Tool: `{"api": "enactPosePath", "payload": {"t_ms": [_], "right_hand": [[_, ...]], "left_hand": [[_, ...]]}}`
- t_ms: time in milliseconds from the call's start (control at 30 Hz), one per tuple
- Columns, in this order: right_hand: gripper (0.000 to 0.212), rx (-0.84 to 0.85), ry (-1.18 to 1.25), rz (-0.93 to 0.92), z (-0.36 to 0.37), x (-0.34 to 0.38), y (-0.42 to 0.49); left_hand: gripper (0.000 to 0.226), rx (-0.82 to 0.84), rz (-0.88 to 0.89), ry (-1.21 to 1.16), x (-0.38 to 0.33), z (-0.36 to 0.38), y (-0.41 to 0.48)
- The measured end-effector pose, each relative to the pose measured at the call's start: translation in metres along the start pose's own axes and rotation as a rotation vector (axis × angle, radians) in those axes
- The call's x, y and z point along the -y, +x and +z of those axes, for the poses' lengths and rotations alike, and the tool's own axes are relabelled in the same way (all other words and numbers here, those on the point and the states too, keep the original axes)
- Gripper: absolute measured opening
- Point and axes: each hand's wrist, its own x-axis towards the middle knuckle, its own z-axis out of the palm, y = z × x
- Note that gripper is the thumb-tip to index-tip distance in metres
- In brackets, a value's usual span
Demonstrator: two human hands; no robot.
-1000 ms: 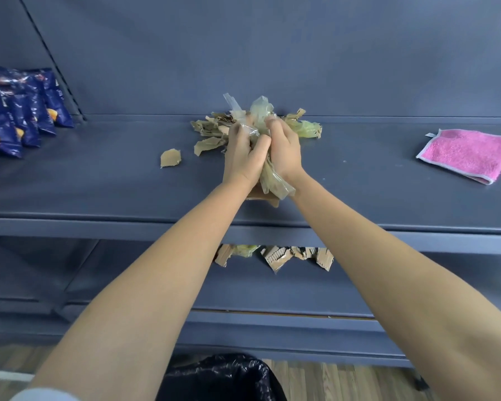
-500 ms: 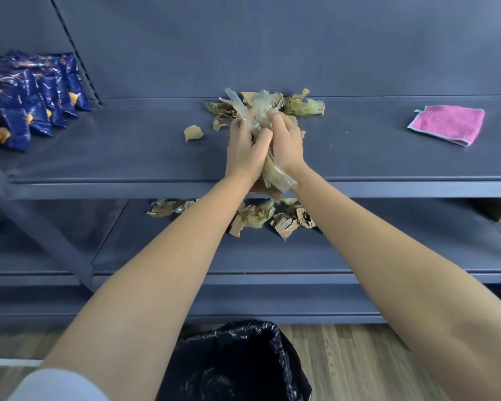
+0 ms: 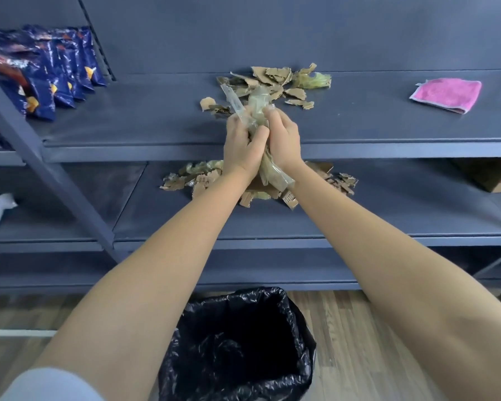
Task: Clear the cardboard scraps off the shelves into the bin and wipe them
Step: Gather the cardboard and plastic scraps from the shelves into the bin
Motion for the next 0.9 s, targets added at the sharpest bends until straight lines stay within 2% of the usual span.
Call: {"api": "enactPosePath", "payload": {"t_ms": [300, 500, 633, 767, 900], "right_hand": [[0.036, 0.094, 0.053, -0.023, -0.01, -0.006, -0.036], [0.036, 0.134, 0.057, -0.037, -0.024, -0.026, -0.073], [0.035, 0.146, 0.08, -0.051, -0.026, -0.041, -0.091], [0.038, 0.136, 0.099, -0.031, -0.018, -0.059, -0.107], [0.023, 0.152, 0.109, 0.081, -0.005, -0.092, -0.132]], "left_hand": [[0.061, -0.086, -0.002, -0.021, -0.007, -0.003, -0.051], [0.058, -0.119, -0.009, -0.031, 0.006, 0.005, -0.092], [0.072, -0.114, 0.009, -0.034, 0.022, 0.008, -0.11], [0.069, -0.103, 0.002, 0.01, 0.04, 0.002, -0.12], [0.074, -0.081, -0.057, 0.021, 0.071, -0.006, -0.146]]}}
